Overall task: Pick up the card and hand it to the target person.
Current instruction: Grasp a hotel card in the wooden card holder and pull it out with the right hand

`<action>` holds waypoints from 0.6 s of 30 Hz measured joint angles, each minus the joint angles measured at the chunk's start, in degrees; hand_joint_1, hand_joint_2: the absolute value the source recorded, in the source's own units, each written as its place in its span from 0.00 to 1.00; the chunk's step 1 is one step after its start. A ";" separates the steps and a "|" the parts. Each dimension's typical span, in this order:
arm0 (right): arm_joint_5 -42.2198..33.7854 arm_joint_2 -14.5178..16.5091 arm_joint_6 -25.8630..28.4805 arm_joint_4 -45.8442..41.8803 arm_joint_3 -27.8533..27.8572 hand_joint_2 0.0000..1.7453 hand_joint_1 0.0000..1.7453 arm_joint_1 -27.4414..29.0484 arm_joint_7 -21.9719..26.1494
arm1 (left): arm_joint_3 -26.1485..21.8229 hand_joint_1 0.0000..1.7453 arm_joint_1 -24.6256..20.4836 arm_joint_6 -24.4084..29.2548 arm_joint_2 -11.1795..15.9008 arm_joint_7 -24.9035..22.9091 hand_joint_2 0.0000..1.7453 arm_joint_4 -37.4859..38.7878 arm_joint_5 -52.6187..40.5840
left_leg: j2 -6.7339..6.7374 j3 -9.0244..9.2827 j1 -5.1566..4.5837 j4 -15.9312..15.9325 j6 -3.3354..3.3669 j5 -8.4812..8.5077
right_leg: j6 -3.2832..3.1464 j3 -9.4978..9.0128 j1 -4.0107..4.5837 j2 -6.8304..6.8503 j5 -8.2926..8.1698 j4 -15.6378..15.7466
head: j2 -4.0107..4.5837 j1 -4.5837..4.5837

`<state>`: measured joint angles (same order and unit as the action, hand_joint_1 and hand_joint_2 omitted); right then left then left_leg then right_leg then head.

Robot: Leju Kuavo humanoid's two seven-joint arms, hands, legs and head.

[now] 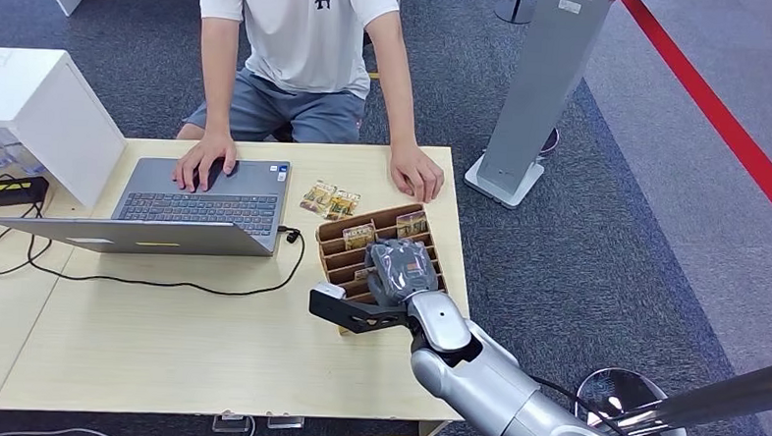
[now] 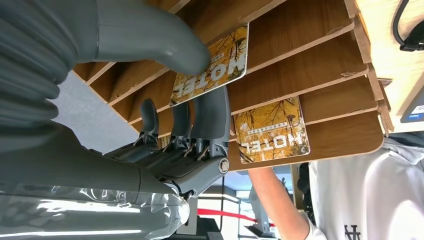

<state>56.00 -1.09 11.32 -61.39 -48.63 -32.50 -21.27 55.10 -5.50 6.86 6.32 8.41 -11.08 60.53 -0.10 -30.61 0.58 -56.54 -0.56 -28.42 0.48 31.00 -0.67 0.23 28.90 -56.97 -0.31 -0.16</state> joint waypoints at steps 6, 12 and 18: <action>-0.09 0.02 0.01 0.05 0.00 1.00 0.86 -0.08 0.00 | 0.22 0.00 0.00 -0.34 0.00 0.09 0.00 0.00 -0.08 | 0.00 0.01 0.00 0.00 0.00 0.00 | 0.00 -0.01 0.00 0.00 0.00 0.00 | 0.00 -0.03; -0.13 0.03 -0.01 0.05 -0.02 1.00 0.86 -0.31 0.03 | 0.90 0.00 -0.01 -0.95 0.01 0.99 0.00 0.00 -0.10 | 0.00 0.01 0.00 0.00 0.00 0.00 | 0.00 0.00 0.00 0.00 0.00 0.00 | 0.00 0.00; -1.02 -0.14 -1.74 -1.16 -0.01 1.00 0.86 -1.03 -0.30 | 1.22 0.00 0.00 -0.68 0.09 1.14 0.00 0.00 0.56 | 0.00 0.00 0.00 0.00 0.00 0.00 | 0.00 0.00 0.00 -0.01 0.00 0.00 | 0.00 -0.03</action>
<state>54.99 -1.23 9.58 -62.54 -48.64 -33.53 -21.57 56.33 -5.50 6.19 6.41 9.55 -11.08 61.09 -0.10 -30.61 0.58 -56.55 -0.56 -28.42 0.48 31.00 -0.67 0.22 28.90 -56.97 -0.31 -0.20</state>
